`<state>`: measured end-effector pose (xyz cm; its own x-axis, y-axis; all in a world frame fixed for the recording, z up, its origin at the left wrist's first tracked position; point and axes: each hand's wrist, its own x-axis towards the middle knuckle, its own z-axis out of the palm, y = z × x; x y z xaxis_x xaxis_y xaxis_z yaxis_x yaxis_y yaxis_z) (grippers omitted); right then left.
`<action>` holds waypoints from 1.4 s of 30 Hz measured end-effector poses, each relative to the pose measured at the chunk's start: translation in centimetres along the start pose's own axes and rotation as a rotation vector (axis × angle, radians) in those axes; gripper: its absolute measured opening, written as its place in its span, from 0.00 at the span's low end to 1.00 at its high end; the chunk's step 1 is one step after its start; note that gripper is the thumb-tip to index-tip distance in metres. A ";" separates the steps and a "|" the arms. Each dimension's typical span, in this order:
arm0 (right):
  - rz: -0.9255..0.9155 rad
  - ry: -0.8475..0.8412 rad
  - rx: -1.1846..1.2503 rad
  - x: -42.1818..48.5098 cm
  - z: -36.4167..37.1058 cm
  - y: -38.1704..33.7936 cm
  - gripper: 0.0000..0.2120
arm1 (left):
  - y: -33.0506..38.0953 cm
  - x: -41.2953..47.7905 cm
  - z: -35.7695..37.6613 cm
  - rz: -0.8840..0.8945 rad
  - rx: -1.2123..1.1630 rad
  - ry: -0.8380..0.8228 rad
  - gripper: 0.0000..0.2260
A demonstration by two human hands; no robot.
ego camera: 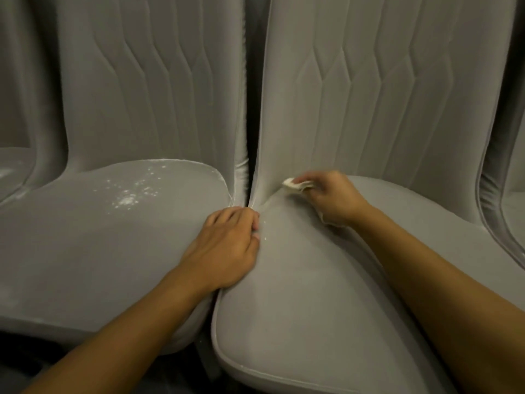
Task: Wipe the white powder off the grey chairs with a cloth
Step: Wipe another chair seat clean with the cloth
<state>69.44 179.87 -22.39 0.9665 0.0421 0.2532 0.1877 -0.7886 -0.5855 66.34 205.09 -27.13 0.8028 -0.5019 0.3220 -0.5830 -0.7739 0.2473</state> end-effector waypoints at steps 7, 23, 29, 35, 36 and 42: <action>-0.148 -0.184 -0.183 -2.2 2.6 -2.7 0.17 | 0.4 0.0 -0.4 -0.020 -0.018 -0.014 0.02; -0.312 -0.443 -0.027 -8.8 0.8 -7.4 0.17 | 0.0 -0.3 -1.6 -0.102 -0.314 -0.107 0.15; -0.256 -0.235 -0.032 -9.6 0.7 -6.2 0.16 | -0.9 0.2 -1.0 -0.109 -0.385 -0.079 0.17; -0.433 -0.462 0.022 -11.1 1.2 -8.5 0.18 | -1.1 0.0 -1.6 -0.060 -0.377 -0.117 0.16; -0.418 -0.484 0.117 -10.8 0.6 -8.4 0.17 | -1.2 -0.1 -1.7 -0.061 -0.387 -0.111 0.16; -0.292 -0.154 -0.184 -10.2 2.1 -7.7 0.19 | -1.9 0.3 -1.2 -0.065 -0.439 -0.087 0.14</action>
<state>58.55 186.74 -22.05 0.8944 0.3625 0.2618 0.4384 -0.8262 -0.3537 67.55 206.84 -26.34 0.8359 -0.5031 0.2194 -0.5139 -0.5773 0.6345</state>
